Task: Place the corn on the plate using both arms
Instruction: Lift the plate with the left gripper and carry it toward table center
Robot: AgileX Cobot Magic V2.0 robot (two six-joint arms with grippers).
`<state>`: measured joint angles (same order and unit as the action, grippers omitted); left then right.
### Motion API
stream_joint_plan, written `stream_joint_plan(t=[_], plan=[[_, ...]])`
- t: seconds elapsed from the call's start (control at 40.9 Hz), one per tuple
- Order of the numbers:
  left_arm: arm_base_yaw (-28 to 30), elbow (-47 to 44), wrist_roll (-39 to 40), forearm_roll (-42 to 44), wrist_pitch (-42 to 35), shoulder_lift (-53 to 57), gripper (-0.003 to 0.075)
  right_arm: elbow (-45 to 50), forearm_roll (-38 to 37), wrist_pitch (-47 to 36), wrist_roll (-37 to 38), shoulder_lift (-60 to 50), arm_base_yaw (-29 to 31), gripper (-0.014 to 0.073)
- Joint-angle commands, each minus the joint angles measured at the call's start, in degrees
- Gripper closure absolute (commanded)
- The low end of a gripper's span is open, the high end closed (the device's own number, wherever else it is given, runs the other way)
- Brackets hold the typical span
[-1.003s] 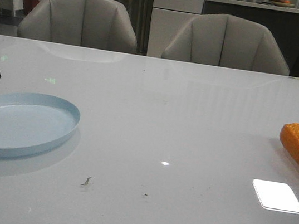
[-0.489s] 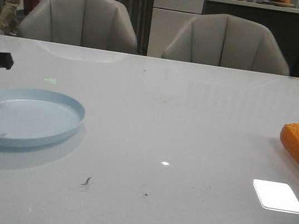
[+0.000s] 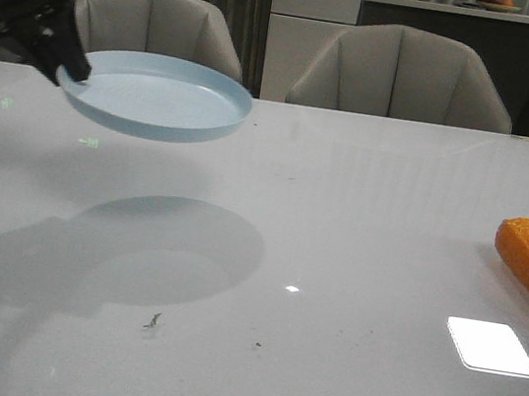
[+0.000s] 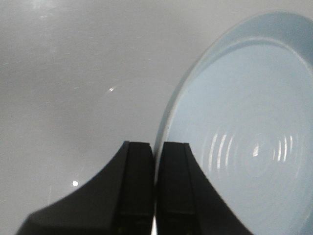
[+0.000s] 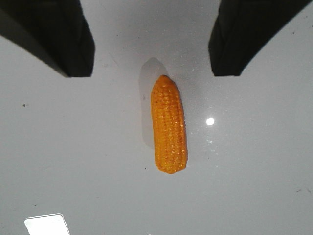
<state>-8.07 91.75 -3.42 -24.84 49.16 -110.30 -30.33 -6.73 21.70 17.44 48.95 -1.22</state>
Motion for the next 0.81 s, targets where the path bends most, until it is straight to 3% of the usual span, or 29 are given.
stream_joint_plan(t=[0.0,0.342,0.783], plan=[[-3.86,3.36,0.11,-2.69,-1.06,3.13,0.0617,-2.09,-0.27,-3.62,-0.15,-0.16,0.29,0.0],[-15.04,3.79,0.11,-0.25,-5.12,2.21,0.0617,-2.09,-0.28,-2.97,-0.15,-0.16,0.29,0.0],[-16.97,3.79,0.36,0.19,0.55,-7.05,0.0617,-2.09,-0.28,-1.84,-0.15,-0.16,0.29,0.0]])
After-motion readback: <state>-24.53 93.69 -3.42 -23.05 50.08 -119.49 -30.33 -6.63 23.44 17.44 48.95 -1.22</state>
